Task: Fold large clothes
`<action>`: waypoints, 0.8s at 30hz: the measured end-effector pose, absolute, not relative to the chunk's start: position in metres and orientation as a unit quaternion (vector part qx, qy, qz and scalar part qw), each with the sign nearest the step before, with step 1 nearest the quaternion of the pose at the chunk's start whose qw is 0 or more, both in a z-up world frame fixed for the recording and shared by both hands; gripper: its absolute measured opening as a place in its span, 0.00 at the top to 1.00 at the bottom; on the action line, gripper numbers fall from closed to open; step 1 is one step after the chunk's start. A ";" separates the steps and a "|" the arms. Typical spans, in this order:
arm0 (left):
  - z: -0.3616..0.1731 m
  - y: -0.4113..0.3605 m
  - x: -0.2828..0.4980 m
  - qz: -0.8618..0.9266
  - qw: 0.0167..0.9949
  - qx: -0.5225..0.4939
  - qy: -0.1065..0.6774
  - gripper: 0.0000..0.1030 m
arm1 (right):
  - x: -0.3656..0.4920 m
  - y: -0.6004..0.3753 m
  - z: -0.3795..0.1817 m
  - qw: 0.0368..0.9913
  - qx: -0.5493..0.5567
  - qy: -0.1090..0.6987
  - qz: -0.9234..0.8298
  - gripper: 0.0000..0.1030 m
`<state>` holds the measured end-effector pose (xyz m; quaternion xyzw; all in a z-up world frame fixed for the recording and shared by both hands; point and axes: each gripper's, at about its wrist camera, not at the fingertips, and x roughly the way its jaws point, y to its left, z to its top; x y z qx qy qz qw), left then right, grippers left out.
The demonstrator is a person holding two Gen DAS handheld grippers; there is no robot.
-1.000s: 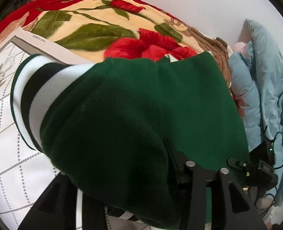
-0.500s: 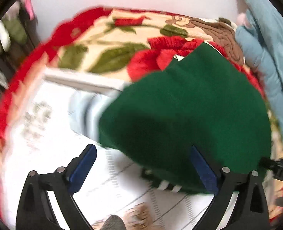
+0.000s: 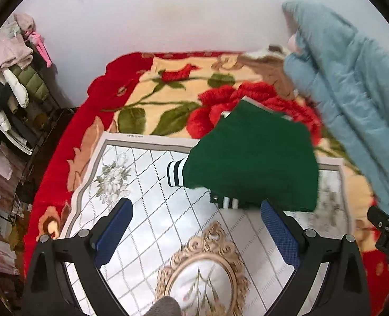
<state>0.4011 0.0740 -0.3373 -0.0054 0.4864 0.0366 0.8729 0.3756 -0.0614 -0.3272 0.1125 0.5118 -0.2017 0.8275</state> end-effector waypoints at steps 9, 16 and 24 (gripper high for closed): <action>-0.210 0.089 0.303 0.014 0.887 -0.013 0.461 0.04 | 0.245 -0.006 -0.172 0.854 0.106 0.454 -0.230 0.00; -0.130 0.096 0.236 0.008 0.891 -0.025 0.454 0.04 | 0.151 0.022 -0.078 0.869 0.101 0.429 -0.226 0.00; -0.061 0.088 0.187 -0.002 0.907 -0.034 0.419 0.04 | 0.068 0.037 0.011 0.893 0.093 0.395 -0.195 0.00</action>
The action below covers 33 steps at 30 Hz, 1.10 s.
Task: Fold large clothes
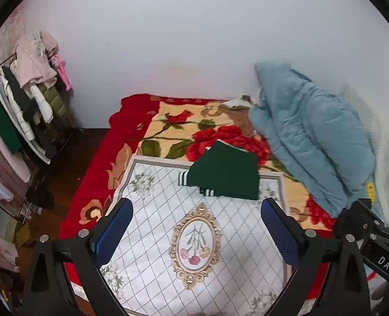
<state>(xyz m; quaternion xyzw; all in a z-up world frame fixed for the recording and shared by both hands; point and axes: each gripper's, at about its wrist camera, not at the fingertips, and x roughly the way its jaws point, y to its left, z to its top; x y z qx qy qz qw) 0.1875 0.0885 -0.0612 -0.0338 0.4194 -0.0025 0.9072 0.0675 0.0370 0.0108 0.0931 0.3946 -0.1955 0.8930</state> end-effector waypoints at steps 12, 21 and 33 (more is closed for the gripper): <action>-0.029 0.073 0.152 -0.011 0.907 -0.024 0.421 0.02 | 0.018 0.038 0.071 0.902 0.068 0.384 -0.183 0.00; -0.016 0.067 0.138 0.001 0.911 -0.025 0.412 0.02 | 0.001 0.028 0.093 0.907 0.062 0.373 -0.183 0.00; -0.010 0.064 0.129 -0.001 0.914 -0.027 0.406 0.02 | 0.001 0.021 0.103 0.910 0.049 0.366 -0.188 0.00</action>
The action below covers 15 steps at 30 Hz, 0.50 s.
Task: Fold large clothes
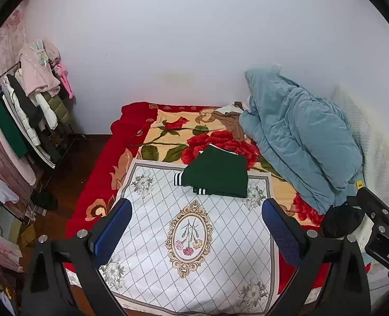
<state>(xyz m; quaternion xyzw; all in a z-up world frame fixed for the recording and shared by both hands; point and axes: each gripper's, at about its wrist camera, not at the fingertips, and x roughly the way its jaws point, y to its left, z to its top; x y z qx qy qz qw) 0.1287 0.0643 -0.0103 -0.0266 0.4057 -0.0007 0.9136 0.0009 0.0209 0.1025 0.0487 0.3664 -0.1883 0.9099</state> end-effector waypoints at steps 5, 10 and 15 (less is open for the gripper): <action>-0.010 0.063 0.129 0.000 0.914 -0.026 0.405 0.02 | -0.001 0.021 0.101 0.910 0.052 0.368 -0.185 0.00; -0.009 0.063 0.126 0.000 0.914 -0.022 0.406 0.02 | -0.006 0.027 0.100 0.910 0.055 0.369 -0.183 0.00; -0.008 0.063 0.125 -0.001 0.914 -0.022 0.404 0.02 | -0.010 0.030 0.099 0.909 0.058 0.368 -0.185 0.00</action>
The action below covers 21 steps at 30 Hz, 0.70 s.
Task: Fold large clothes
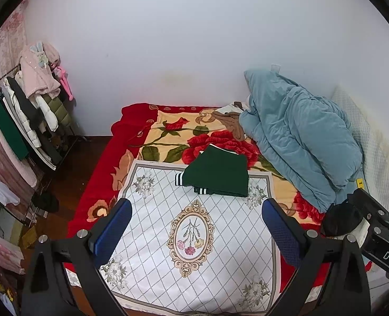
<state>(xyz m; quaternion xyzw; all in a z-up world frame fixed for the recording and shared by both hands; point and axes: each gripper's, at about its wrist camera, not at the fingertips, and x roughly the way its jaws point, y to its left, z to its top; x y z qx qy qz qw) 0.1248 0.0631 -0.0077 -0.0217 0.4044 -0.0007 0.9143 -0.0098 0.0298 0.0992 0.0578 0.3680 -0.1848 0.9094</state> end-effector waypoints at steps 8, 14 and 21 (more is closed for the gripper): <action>0.000 0.065 0.121 -0.007 0.917 -0.016 0.397 0.02 | -0.011 0.026 0.100 0.910 0.063 0.364 -0.188 0.00; 0.004 0.068 0.119 -0.009 0.920 -0.015 0.392 0.02 | -0.016 0.022 0.101 0.910 0.064 0.364 -0.190 0.00; 0.007 0.072 0.117 -0.011 0.922 -0.014 0.387 0.02 | -0.018 0.020 0.102 0.910 0.065 0.363 -0.192 0.00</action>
